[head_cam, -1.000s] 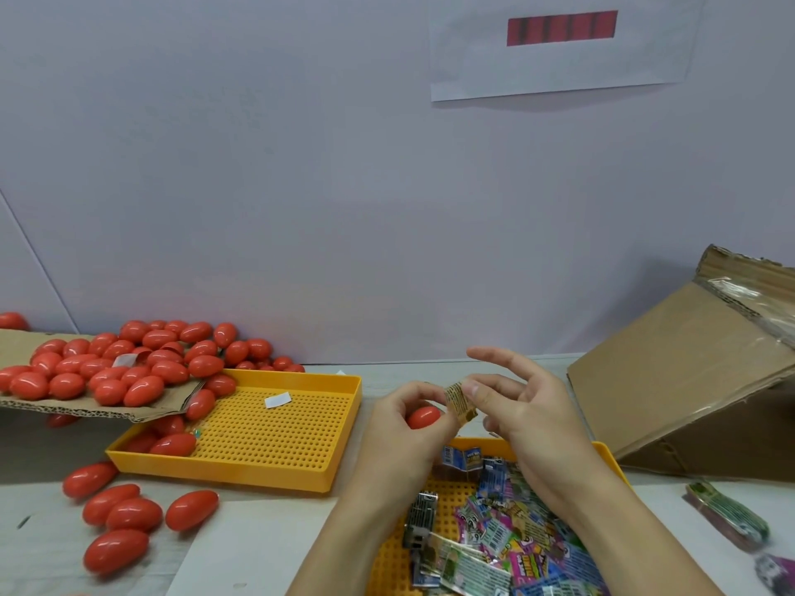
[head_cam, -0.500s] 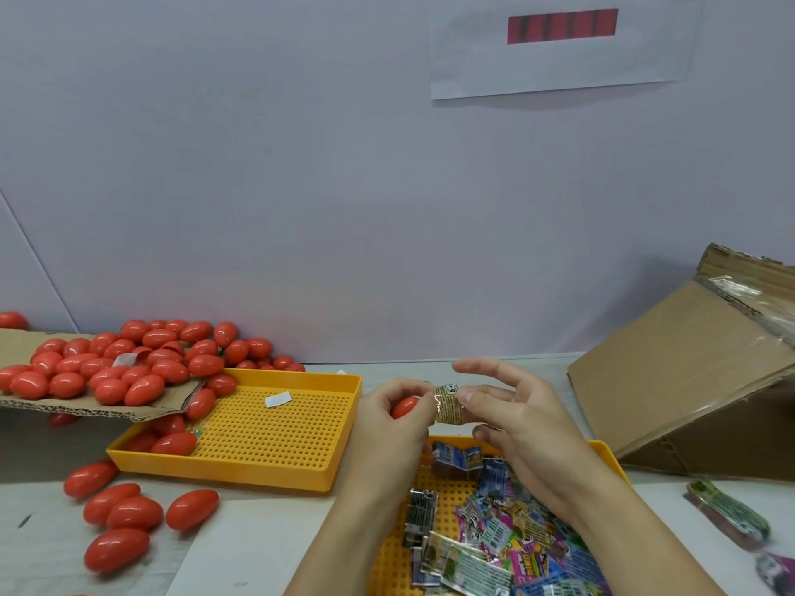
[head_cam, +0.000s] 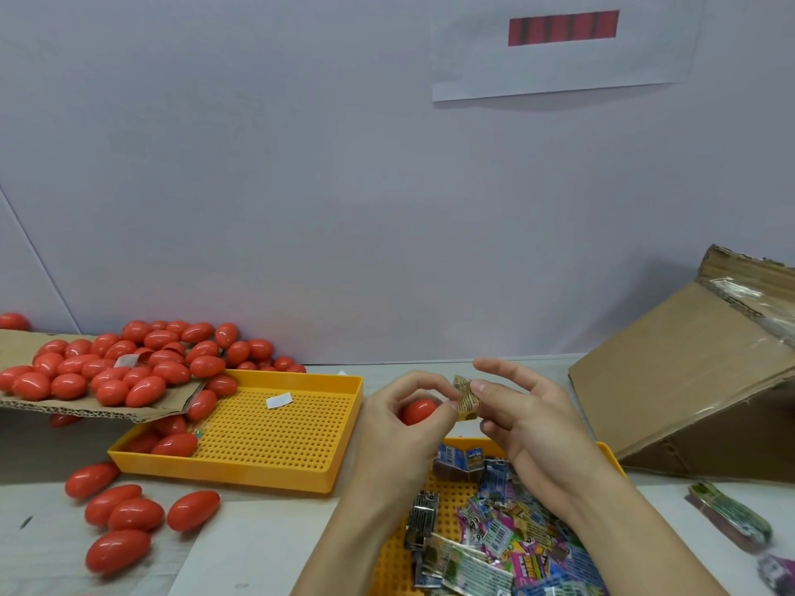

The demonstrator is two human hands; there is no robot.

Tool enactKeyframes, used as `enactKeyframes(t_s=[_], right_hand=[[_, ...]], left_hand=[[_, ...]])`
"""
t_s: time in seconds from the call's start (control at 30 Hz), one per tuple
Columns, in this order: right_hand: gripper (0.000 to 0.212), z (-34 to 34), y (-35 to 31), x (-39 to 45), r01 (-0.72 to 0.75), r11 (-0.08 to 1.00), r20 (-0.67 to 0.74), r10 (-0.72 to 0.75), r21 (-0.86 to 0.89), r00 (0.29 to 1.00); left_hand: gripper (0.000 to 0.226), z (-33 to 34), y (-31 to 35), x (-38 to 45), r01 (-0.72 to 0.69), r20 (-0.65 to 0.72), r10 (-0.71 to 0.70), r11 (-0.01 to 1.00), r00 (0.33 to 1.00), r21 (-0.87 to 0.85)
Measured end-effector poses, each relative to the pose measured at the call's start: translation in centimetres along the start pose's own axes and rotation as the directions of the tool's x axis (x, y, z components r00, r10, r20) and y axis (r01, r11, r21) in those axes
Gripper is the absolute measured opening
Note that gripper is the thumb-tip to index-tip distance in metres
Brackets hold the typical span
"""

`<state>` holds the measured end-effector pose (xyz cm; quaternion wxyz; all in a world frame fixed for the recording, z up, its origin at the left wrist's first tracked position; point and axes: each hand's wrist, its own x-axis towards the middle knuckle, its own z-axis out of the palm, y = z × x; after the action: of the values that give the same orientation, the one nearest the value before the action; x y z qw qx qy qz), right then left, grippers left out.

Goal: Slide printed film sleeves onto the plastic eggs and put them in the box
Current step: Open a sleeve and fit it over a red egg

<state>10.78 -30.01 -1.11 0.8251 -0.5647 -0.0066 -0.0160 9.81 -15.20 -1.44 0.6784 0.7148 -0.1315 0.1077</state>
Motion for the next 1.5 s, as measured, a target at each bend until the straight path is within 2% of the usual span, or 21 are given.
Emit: enactKeyframes(t_s=[0.2, 0.43, 0.53, 0.7, 0.83, 0.93, 1.03, 1.13, 1.2, 1.33, 1.5], right_hand=[[0.021, 0.0, -0.1, 0.0, -0.02, 1.0, -0.031, 0.02, 0.004, 0.999], [0.021, 0.0, -0.2, 0.1, -0.082, 0.979, -0.038, 0.09, 0.187, 0.995], [0.019, 0.3, 0.0, 0.1, -0.112, 0.965, -0.036, 0.124, 0.237, 0.992], [0.018, 0.7, 0.5, 0.0, -0.15, 0.959, -0.009, 0.157, 0.242, 0.988], [0.018, 0.6, 0.2, -0.1, -0.153, 0.977, -0.037, 0.16, 0.152, 0.986], [0.024, 0.4, 0.1, -0.1, -0.061, 0.997, -0.076, 0.057, -0.052, 0.995], [0.031, 0.6, -0.4, -0.4, 0.064, 0.982, 0.008, -0.064, -0.175, 0.998], [0.027, 0.7, -0.6, -0.6, 0.124, 0.958, 0.109, -0.099, -0.26, 0.989], [0.022, 0.7, -0.4, -0.7, 0.135, 0.938, 0.106, -0.106, -0.32, 0.989], [0.016, 0.5, -0.2, -0.6, 0.129, 0.925, 0.095, -0.101, -0.357, 0.99], [0.019, 0.6, -0.3, -0.7, 0.138, 0.943, 0.166, -0.09, -0.303, 0.982]], left_hand=[[0.017, 0.2, -0.1, 0.0, 0.003, 0.009, -0.003, 0.999, 1.0, 0.035], [0.025, 0.3, -0.3, 0.0, -0.022, 0.036, 0.018, 0.993, 0.999, 0.113], [0.016, 0.2, -0.3, 0.1, -0.002, 0.003, 0.002, 0.998, 1.0, 0.062], [0.014, 0.1, -0.3, 0.2, 0.044, -0.021, -0.045, 0.999, 0.999, -0.029], [0.016, 0.0, -0.3, 0.2, 0.054, -0.029, -0.056, 0.997, 0.998, -0.061], [0.017, -0.1, -0.3, 0.2, 0.085, 0.012, -0.084, 0.992, 0.996, -0.093], [0.02, -0.1, -0.1, 0.1, 0.105, 0.079, -0.096, 0.988, 0.992, -0.115], [0.026, -0.1, 0.1, 0.0, 0.106, 0.11, -0.094, 0.989, 0.989, -0.102], [0.028, -0.1, 0.1, 0.0, 0.11, 0.121, -0.098, 0.989, 0.988, -0.098], [0.03, -0.1, 0.1, 0.0, 0.127, 0.137, -0.113, 0.987, 0.984, -0.1], [0.028, -0.2, 0.0, 0.1, 0.161, 0.146, -0.143, 0.979, 0.979, -0.127]])
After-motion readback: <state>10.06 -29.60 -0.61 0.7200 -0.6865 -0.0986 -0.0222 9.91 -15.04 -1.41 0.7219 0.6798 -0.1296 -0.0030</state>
